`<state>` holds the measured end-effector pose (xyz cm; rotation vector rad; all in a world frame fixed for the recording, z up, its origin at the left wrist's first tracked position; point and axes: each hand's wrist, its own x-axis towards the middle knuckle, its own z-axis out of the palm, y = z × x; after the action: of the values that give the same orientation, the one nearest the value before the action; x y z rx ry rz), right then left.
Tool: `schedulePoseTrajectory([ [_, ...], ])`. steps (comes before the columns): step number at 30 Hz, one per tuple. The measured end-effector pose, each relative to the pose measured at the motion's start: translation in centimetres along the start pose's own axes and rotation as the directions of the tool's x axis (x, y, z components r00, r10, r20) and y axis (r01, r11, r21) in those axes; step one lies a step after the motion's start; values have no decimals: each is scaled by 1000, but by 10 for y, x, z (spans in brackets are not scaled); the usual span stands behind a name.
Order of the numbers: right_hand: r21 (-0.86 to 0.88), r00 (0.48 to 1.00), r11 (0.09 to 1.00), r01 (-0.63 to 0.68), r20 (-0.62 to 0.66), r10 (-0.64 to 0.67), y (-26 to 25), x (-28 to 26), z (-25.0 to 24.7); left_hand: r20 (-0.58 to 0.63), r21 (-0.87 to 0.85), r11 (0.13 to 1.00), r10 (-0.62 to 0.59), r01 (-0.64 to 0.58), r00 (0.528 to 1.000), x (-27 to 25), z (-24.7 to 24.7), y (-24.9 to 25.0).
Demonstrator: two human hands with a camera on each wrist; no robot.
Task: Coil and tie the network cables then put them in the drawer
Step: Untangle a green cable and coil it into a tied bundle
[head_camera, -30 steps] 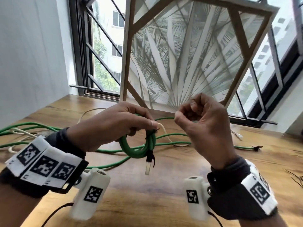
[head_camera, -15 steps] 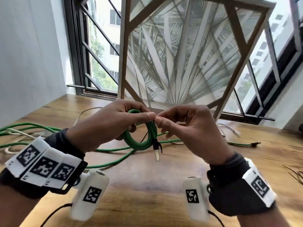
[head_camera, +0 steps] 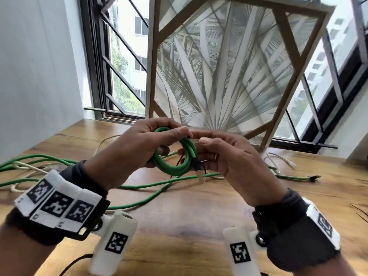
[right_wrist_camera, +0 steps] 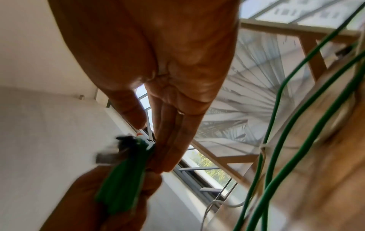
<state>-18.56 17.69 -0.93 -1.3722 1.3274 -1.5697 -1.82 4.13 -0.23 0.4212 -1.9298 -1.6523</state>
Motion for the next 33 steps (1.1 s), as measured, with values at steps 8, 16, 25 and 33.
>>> schedulePoseTrajectory([
  [8,72,994,997,-18,-106,26,-1,-3,8,5,81,996,29,-29,1000,-1,5,-3],
  [16,232,988,969,-82,-108,110,-3,-4,9,102,81,994,69,-77,992,-3,5,2],
  [25,465,914,806,-365,12,406,-3,-1,7,167,80,977,181,-196,969,-3,7,-1],
  [33,634,903,681,-366,65,425,-8,-2,10,199,61,973,208,-224,958,-4,6,-4],
])
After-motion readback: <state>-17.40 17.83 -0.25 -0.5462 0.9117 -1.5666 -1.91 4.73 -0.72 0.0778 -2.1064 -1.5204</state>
